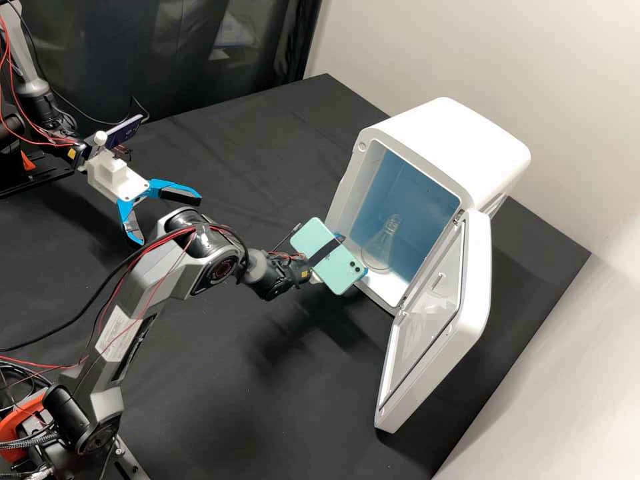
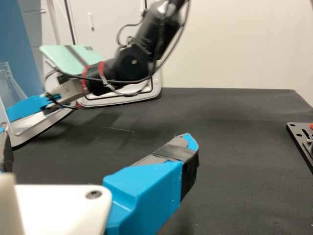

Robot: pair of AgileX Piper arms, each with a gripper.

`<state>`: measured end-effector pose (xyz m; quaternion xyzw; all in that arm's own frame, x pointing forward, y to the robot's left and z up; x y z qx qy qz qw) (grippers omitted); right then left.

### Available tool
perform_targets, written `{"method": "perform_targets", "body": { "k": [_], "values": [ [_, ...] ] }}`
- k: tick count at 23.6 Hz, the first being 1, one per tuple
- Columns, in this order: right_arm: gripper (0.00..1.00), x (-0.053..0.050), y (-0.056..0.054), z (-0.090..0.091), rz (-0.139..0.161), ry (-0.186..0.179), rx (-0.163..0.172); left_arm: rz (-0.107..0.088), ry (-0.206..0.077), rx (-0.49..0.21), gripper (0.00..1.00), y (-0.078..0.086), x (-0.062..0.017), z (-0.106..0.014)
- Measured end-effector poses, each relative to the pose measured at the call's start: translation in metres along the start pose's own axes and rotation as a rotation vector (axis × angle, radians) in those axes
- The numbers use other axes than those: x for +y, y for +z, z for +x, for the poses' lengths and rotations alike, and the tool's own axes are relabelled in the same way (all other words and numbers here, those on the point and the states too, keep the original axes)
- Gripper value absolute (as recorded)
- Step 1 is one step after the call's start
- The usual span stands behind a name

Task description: Place the flask in the incubator

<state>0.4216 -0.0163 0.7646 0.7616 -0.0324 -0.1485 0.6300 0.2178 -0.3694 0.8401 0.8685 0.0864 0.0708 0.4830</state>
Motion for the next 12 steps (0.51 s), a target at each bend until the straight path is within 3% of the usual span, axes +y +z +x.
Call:
{"method": "perform_targets", "body": {
  "k": [4,6,8,9,10,12],
  "values": [
    [1.00,0.001,0.002,-0.026,-0.010,0.025,0.022,0.028,0.016,0.020,1.00,0.000,0.0007,0.000],
    [1.00,0.005,0.003,-0.044,-0.040,0.075,0.037,0.023,0.043,0.021,1.00,0.001,0.0017,-0.002],
    [1.00,0.012,0.002,-0.063,-0.041,0.152,0.084,0.021,0.061,0.025,1.00,0.002,0.0038,-0.003],
    [1.00,0.013,0.005,-0.074,-0.029,0.173,0.110,0.018,0.068,0.032,1.00,0.002,0.0045,-0.006],
    [1.00,0.016,0.005,-0.084,-0.001,0.205,0.164,0.016,0.076,0.037,1.00,0.002,0.0059,-0.008],
    [1.00,0.021,0.007,-0.102,0.058,0.243,0.234,0.011,0.091,0.044,1.00,0.002,0.0085,-0.011]
  ]
}}
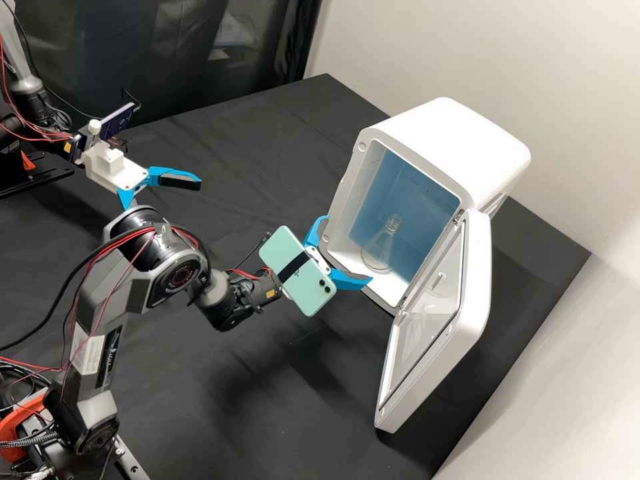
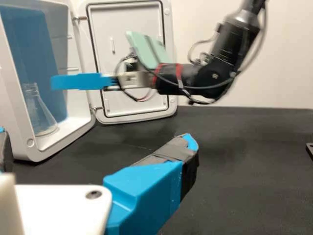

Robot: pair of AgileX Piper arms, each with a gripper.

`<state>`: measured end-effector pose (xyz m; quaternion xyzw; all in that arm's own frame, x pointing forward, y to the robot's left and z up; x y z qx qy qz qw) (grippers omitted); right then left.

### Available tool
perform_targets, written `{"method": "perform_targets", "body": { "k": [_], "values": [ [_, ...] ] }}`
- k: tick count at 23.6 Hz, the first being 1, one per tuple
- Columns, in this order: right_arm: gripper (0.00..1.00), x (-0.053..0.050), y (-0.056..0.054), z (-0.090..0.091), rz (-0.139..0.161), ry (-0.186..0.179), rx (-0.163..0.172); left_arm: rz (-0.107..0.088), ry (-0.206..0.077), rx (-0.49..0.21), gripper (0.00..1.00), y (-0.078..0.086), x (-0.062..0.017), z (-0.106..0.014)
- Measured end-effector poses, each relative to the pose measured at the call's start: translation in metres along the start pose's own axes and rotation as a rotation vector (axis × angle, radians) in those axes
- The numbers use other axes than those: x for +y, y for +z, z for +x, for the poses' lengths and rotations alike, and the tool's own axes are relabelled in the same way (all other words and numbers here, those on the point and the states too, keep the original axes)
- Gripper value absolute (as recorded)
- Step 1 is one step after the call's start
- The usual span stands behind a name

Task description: Place the flask in the incubator

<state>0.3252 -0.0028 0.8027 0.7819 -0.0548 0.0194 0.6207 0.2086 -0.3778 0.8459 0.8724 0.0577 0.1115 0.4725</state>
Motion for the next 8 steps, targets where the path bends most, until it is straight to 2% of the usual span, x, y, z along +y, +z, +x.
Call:
{"method": "perform_targets", "body": {
  "k": [3,8],
  "values": [
    [1.00,0.008,-0.003,-0.017,0.023,0.023,0.011,-0.011,-0.001,0.012,1.00,-0.001,-0.0009,-0.002],
    [1.00,0.013,-0.005,-0.024,0.025,0.035,0.019,-0.022,0.011,0.022,1.00,0.001,0.0008,-0.002]
  ]
}}
